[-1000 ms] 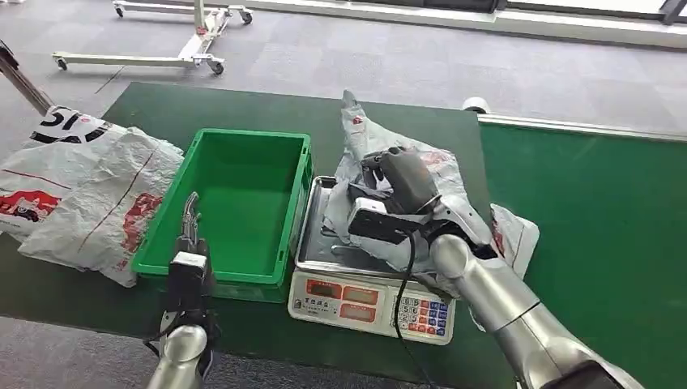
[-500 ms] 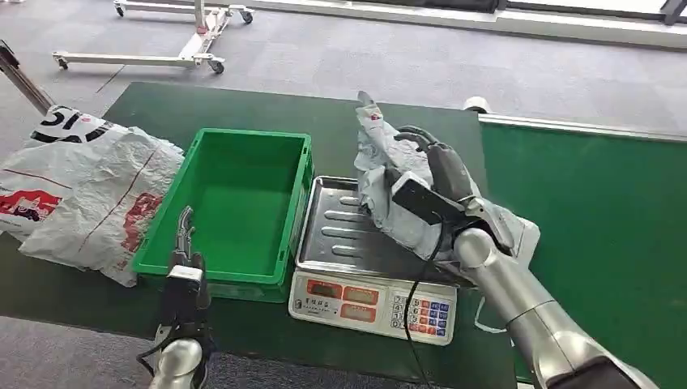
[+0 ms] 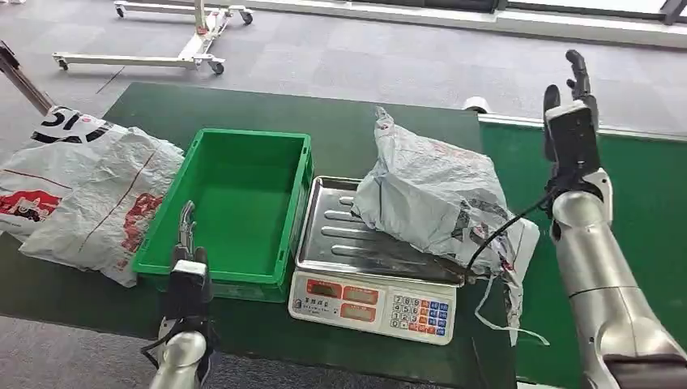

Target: Moved the parcel from conveyor to table for the left to box.

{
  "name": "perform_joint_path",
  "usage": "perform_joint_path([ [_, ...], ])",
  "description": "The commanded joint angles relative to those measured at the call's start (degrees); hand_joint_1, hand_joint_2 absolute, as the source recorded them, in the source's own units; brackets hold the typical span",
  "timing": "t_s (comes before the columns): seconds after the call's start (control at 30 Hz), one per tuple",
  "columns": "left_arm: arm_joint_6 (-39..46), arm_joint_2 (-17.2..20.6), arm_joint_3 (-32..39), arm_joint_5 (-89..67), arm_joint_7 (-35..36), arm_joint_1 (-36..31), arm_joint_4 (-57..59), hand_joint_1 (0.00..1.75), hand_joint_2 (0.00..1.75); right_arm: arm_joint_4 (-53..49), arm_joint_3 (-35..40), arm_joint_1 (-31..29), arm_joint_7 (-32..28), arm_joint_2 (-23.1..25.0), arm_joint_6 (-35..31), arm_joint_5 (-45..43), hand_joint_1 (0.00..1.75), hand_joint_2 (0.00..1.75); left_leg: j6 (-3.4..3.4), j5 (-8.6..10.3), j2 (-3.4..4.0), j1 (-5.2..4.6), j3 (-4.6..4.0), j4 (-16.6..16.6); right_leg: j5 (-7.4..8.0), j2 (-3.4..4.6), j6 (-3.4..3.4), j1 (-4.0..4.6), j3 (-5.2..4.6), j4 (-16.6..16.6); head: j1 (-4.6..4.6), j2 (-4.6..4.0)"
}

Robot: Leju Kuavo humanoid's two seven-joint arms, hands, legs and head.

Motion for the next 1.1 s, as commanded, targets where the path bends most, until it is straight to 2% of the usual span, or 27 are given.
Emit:
perform_joint_path([
  [0.03, 0.01, 0.60, -1.05, 0.33, 0.17, -3.19, 3.91, 0.00, 0.00, -0.88, -5.60, -0.37, 0.50, -1.92, 1.23, -0.05, 0.00, 0.00, 0.02, 0.05, -0.36, -0.02, 0.06, -0.10, 0.01, 0.30, -0.08, -0.07, 0.03, -0.04, -0.02, 0.00],
  [0.33, 0.03, 0.52, -1.10, 0.32, 0.20, -2.72, 3.39, 0.00, 0.00, 0.15, -5.02, -0.95, 0.69, -1.70, 0.97, 0.71, 0.00, 0.00, 0.03, 0.03, -0.26, 0.00, 0.05, -0.09, 0.00, 0.36, -0.06, -0.02, 0.00, -0.05, -0.02, 0.00],
  [0.37, 0.08, 0.37, -1.13, 0.28, 0.26, -2.50, 3.03, 0.00, 0.00, 0.47, -5.23, -1.20, 0.47, -1.55, 0.25, 0.79, 0.00, 0.00, 0.02, 0.02, -0.19, -0.01, 0.04, -0.06, 0.00, 0.31, -0.05, -0.03, -0.01, -0.03, 0.00, 0.00],
  [0.43, 2.61, 0.57, -1.55, -2.52, 0.48, -2.65, 2.03, 0.00, 0.00, 0.51, -6.62, -1.26, 1.64, -2.66, -5.93, 3.87, 0.00, 0.00, 0.03, 0.02, -0.22, -0.02, 0.05, -0.07, -0.01, 0.34, -0.06, -0.05, -0.01, -0.02, -0.02, 0.00],
  [0.53, 2.91, 0.88, -1.85, -3.25, 1.10, -2.97, 1.29, 0.00, 0.00, 0.19, -7.96, 0.17, 1.63, -3.17, -5.13, 3.66, 0.00, 0.00, 0.03, 0.05, -0.40, 0.03, 0.00, -0.05, -0.01, 0.22, -0.06, -0.01, 0.02, -0.05, -0.02, 0.00],
  [0.6, 3.33, 1.06, -2.01, -3.87, 1.08, -3.02, 1.38, 0.00, 0.00, 0.36, -8.37, 0.46, 1.57, -2.77, -4.21, 2.82, 0.00, 0.00, 0.02, 0.03, -0.27, 0.02, 0.01, -0.03, -0.01, 0.17, -0.04, -0.02, -0.01, -0.03, -0.02, 0.00],
  [0.63, 4.21, 1.41, -2.33, -5.26, 0.50, -3.28, 1.43, 0.00, 0.00, 0.54, -8.38, 1.79, 2.09, -2.91, -2.02, 2.40, 0.00, 0.00, 0.04, 0.05, -0.41, 0.02, 0.04, -0.09, 0.01, 0.25, -0.06, -0.04, 0.04, -0.08, 0.00, 0.00],
  [0.7, 6.22, 2.27, -2.68, -8.26, 0.59, -4.72, 2.90, 0.00, 0.00, 0.36, -8.15, 6.19, 0.37, -2.61, -0.90, 3.77, 0.00, 0.00, 0.01, 0.01, -0.14, 0.03, 0.05, -0.06, 0.00, 0.21, -0.05, -0.02, 0.03, -0.05, -0.02, 0.00],
  [0.77, 5.15, 3.66, -4.81, -11.67, 1.15, -11.25, 10.04, 0.00, 0.00, -0.92, -8.84, 15.49, -2.65, 0.33, -2.66, 5.66, 0.00, 0.00, -0.02, 0.04, -0.18, 0.13, 0.16, -0.14, 0.02, 0.20, -0.08, 0.08, 0.19, -0.19, -0.02, 0.00],
  [0.8, 5.23, 3.49, -4.85, -11.83, 1.29, -13.25, 12.08, 0.00, 0.00, -1.33, -9.04, 18.05, -4.23, 1.08, -4.21, 5.81, 0.00, 0.00, -0.04, 0.18, -0.64, 0.24, 0.34, -0.37, 0.07, -0.01, -0.14, 0.16, 0.48, -0.47, -0.02, 0.00],
  [0.83, 5.77, 3.46, -5.73, -13.61, 1.99, -16.73, 15.75, 0.00, 0.00, -5.24, -10.76, 24.21, -4.41, 2.68, -3.67, 3.74, 0.00, 0.00, -0.05, 0.15, -0.56, 0.23, 0.30, -0.29, 0.03, -0.08, -0.12, 0.17, 0.39, -0.40, -0.04, 0.00],
  [0.87, 5.84, 2.69, -5.82, -14.08, 2.58, -21.31, 20.10, 0.00, 0.00, -9.98, -12.12, 31.48, -4.80, 4.66, -3.93, 3.18, 0.00, 0.00, -0.04, 0.22, -0.79, 0.22, 0.33, -0.41, 0.06, -0.10, -0.15, 0.15, 0.46, -0.48, 0.00, 0.00],
  [0.9, 6.55, 2.56, -6.63, -15.90, 4.45, -24.61, 23.44, 0.00, 0.00, -12.20, -12.36, 35.03, -5.16, 5.95, -4.17, 3.40, 0.00, 0.00, -0.06, 0.19, -1.01, 0.33, 0.33, -0.32, -0.05, -0.44, -0.17, 0.35, 0.66, -0.48, 0.00, 0.00],
  [0.97, 7.11, 2.19, -7.01, -17.95, 6.21, -29.64, 28.34, 0.00, 0.00, -14.89, -12.00, 38.63, -4.95, 8.31, -3.92, 3.34, 0.00, 0.00, -0.05, 0.22, -1.26, 0.26, 0.23, -0.30, -0.09, -0.71, -0.17, 0.28, 0.57, -0.37, 0.00, 0.00],
  [1.0, 7.28, 2.52, -7.93, -20.11, 7.02, -32.02, 31.25, 0.00, 0.00, -16.16, -11.42, 40.32, -4.53, 10.03, -3.22, 3.88, 0.00, 0.00, -0.11, 0.16, -1.12, 0.31, 0.13, -0.15, -0.17, -0.66, -0.17, 0.30, 0.46, -0.21, -0.02, 0.00],
  [1.03, 7.17, 2.53, -7.79, -20.12, 6.94, -32.58, 31.80, 0.00, 0.00, -16.30, -11.03, 40.64, -4.36, 10.56, -3.56, 4.39, 0.00, 0.00, -0.11, 0.20, -1.45, 0.31, 0.10, -0.18, -0.18, -0.77, -0.20, 0.31, 0.49, -0.21, 0.00, 0.00],
  [1.07, 7.22, 2.56, -7.72, -20.11, 6.80, -32.82, 32.22, 0.00, 0.00, -16.49, -10.62, 40.58, -4.05, 10.92, -3.93, 4.82, 0.00, 0.00, -0.12, 0.14, -1.19, 0.28, 0.03, -0.12, -0.18, -0.65, -0.19, 0.28, 0.36, -0.09, 0.00, 0.00],
  [1.1, 7.39, 2.53, -7.71, -20.10, 6.63, -32.77, 32.42, 0.00, 1.75, -16.62, -10.57, 40.40, -3.81, 10.85, -3.97, 4.90, 0.00, 0.00, -0.12, 0.13, -1.14, 0.26, 0.04, -0.17, -0.17, -0.46, -0.21, 0.25, 0.33, -0.10, -0.04, 0.00],
])
